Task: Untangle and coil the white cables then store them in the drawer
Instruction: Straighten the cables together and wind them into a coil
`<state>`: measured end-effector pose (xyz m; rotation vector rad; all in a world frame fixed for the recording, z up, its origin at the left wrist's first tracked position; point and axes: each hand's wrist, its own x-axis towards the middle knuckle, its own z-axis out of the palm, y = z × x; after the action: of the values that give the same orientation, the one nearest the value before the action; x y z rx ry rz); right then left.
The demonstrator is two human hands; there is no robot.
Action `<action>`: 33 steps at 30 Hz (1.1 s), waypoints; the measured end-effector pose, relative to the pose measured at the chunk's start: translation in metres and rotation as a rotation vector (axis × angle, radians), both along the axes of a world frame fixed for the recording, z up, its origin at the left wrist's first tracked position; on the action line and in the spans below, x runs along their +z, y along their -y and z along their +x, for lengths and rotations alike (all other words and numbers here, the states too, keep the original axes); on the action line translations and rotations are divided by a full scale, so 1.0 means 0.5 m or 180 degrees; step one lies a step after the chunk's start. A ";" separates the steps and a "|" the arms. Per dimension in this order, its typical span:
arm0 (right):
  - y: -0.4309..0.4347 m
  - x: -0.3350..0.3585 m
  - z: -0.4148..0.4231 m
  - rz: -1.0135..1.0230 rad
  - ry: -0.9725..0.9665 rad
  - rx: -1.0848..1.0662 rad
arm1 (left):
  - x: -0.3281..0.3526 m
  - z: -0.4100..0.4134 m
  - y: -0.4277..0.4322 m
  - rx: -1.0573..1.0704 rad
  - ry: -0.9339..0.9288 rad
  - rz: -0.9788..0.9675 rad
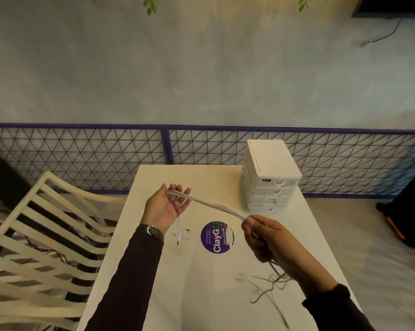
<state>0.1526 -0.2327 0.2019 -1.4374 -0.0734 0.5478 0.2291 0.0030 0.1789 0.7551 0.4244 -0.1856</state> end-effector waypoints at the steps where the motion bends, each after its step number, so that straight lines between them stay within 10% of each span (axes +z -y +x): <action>1: -0.003 -0.002 0.000 0.0118 -0.0042 -0.0037 | -0.011 -0.003 0.001 -0.0006 -0.0003 0.0024; 14: -0.053 0.015 0.007 0.0213 0.0163 -0.0170 | -0.008 -0.136 0.151 -0.1265 0.0534 0.0300; 21: -0.068 0.018 -0.003 -0.0270 0.0530 -0.0304 | 0.050 -0.150 0.198 -0.1102 0.0978 0.2014; 33: 0.023 0.010 0.041 -0.0429 0.0584 0.0708 | 0.058 -0.127 0.193 -0.1233 0.1271 0.1648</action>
<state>0.1731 -0.2440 0.2070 -1.6196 -0.3514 0.6100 0.1654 -0.0935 0.2078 1.3533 -0.0690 -0.2843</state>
